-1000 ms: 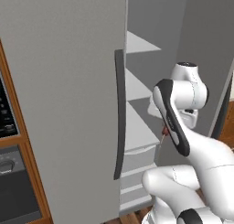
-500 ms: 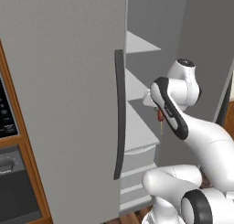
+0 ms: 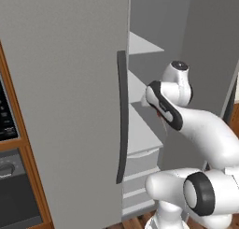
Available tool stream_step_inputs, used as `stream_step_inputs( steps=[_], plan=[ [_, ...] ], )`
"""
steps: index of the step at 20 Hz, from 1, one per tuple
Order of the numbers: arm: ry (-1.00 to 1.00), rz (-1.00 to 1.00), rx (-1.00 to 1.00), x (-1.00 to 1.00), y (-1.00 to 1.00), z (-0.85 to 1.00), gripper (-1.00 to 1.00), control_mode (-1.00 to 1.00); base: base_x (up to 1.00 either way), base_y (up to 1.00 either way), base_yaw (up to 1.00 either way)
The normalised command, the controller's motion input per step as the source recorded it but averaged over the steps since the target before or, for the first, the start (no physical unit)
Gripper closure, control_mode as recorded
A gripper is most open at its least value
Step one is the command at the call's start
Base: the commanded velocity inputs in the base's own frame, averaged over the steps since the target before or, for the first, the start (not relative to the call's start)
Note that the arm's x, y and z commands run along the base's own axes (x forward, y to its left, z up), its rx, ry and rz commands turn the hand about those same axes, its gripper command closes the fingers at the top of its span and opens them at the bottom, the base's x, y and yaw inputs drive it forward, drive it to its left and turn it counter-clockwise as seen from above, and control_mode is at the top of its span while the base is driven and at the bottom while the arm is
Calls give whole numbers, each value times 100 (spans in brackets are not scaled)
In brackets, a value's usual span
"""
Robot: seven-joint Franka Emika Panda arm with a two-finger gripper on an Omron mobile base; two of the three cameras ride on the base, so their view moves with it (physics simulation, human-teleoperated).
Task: Store the hot dog in the freezer for long-term storage. Close the freezer door after placing the cooked food.
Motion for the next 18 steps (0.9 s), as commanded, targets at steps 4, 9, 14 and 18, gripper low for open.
stream_step_inputs(
  steps=[4,9,14,18],
  plan=[
    [-5,-1,-3,59,0,-14,100,-100,0,0,0],
    [-4,-1,0,66,0,-4,100,-100,0,0,0],
    [0,7,0,57,-1,0,100,-100,0,0,0],
    [1,9,1,48,0,0,100,-100,0,0,0]
  ],
)
